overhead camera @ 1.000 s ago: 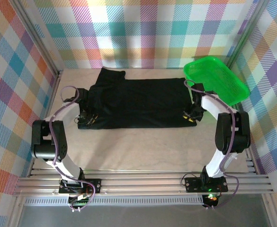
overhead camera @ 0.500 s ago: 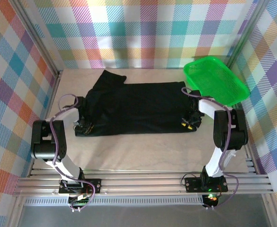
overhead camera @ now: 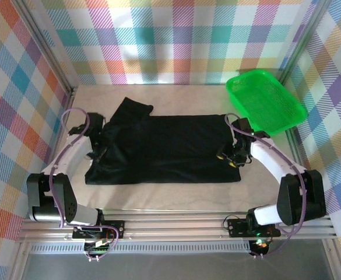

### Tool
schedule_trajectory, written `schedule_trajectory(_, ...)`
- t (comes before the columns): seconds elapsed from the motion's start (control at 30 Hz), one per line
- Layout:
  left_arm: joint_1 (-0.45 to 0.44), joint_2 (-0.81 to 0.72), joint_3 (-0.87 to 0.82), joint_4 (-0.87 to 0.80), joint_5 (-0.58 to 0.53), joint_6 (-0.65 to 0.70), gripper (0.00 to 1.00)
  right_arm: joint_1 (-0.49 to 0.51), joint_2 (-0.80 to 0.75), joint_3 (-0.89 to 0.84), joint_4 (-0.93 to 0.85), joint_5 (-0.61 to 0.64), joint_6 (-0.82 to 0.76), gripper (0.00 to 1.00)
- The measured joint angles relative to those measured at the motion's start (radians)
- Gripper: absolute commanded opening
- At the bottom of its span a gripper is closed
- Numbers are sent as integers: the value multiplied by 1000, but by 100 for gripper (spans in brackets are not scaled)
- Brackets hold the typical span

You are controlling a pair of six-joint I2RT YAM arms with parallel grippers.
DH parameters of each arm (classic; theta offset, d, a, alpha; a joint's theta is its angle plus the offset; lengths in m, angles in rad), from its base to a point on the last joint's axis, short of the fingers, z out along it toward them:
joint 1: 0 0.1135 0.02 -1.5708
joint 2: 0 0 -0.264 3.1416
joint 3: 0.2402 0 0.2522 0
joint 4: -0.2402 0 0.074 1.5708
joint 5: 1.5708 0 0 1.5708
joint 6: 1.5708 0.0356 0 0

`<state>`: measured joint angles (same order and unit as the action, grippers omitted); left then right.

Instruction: Fold and stack the t-shirts

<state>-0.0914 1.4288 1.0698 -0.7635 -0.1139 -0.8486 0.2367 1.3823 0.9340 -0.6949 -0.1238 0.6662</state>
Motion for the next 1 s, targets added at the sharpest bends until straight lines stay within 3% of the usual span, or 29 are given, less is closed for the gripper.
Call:
schedule_trajectory(0.17, -238, 164, 192, 61, 18, 121, 35, 1, 27, 67, 161, -178, -76, 53)
schedule_trajectory(0.27, -312, 294, 252, 70, 36, 186, 37, 1, 51, 94, 224, -250, -91, 54)
schedule_trajectory(0.53, -327, 555, 401, 36, -1, 336, 38, 1, 66, 120, 261, -320, -100, 54)
schedule_trajectory(1.0, -343, 583, 435, 6, -58, 420, 35, 1, 74, 120, 261, -331, -94, 52)
